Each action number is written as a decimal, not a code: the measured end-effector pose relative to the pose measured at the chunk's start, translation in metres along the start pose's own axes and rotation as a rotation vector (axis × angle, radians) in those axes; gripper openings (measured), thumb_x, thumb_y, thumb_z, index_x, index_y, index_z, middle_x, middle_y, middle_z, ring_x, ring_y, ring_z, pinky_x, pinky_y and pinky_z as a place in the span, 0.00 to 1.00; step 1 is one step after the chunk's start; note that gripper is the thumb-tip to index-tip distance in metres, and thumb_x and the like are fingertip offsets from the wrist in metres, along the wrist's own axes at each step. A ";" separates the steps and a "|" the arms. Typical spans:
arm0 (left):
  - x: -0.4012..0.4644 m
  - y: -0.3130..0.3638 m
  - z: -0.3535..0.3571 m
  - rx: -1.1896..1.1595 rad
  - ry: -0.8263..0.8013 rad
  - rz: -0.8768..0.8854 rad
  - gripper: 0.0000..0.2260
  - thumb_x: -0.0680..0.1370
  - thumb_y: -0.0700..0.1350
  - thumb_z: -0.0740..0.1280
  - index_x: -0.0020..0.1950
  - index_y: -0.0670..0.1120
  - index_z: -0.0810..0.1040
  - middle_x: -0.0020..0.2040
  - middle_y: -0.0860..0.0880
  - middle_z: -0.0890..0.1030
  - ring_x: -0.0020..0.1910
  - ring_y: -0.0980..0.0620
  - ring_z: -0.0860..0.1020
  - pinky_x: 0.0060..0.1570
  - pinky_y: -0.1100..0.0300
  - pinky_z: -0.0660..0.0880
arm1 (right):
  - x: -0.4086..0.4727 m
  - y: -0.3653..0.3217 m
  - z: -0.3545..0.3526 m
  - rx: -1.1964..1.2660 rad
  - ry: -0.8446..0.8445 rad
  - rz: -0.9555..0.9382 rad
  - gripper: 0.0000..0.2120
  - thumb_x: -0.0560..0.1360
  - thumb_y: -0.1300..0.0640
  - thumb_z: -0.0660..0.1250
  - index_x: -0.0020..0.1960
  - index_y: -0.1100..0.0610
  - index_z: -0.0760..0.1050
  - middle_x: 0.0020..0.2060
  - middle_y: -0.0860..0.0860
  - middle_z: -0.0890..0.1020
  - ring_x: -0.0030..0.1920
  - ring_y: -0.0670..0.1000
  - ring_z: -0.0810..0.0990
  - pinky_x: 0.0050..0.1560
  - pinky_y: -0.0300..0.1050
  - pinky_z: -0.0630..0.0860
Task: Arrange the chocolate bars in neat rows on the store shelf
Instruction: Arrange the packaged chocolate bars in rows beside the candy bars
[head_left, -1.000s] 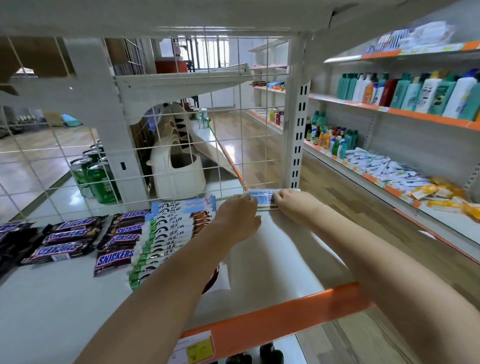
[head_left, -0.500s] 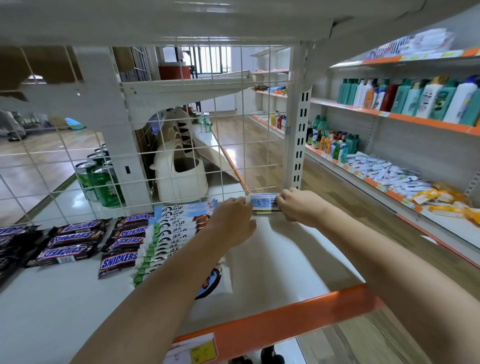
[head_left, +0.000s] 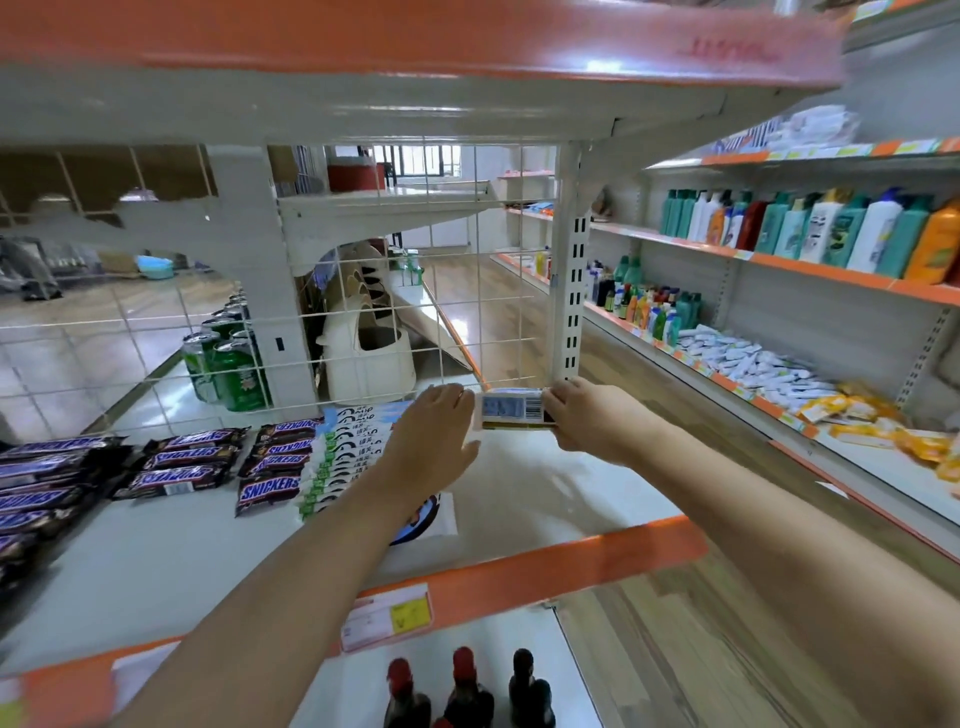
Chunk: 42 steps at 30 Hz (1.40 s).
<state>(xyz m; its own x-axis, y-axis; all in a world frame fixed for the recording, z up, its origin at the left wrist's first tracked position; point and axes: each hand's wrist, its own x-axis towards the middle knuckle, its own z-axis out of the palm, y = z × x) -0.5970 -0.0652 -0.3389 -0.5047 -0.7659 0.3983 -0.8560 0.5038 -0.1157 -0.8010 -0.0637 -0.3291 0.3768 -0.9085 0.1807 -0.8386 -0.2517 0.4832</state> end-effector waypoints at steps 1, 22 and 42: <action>-0.006 0.000 -0.005 0.005 0.002 -0.006 0.24 0.78 0.52 0.62 0.69 0.41 0.64 0.68 0.45 0.68 0.67 0.48 0.66 0.67 0.58 0.62 | -0.004 -0.002 -0.002 -0.039 0.007 -0.006 0.19 0.78 0.58 0.57 0.68 0.62 0.66 0.61 0.58 0.73 0.57 0.57 0.73 0.49 0.51 0.78; -0.101 -0.013 -0.049 -0.101 0.103 -0.100 0.19 0.69 0.32 0.69 0.60 0.33 0.75 0.56 0.35 0.78 0.57 0.36 0.75 0.59 0.49 0.70 | -0.051 -0.088 -0.074 0.135 0.299 -0.131 0.24 0.66 0.51 0.74 0.57 0.62 0.77 0.47 0.58 0.81 0.45 0.58 0.81 0.37 0.48 0.78; -0.116 -0.021 -0.054 -0.140 0.178 -0.137 0.20 0.74 0.39 0.69 0.65 0.37 0.72 0.61 0.39 0.76 0.62 0.40 0.71 0.60 0.49 0.69 | -0.069 -0.080 -0.076 0.784 0.202 0.128 0.29 0.73 0.45 0.68 0.69 0.56 0.67 0.64 0.49 0.72 0.61 0.51 0.74 0.59 0.44 0.70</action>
<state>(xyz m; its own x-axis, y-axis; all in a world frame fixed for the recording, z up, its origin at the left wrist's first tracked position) -0.5141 0.0348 -0.3338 -0.3470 -0.7544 0.5572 -0.8848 0.4603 0.0723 -0.7295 0.0448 -0.3149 0.2607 -0.8873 0.3804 -0.8833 -0.3783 -0.2770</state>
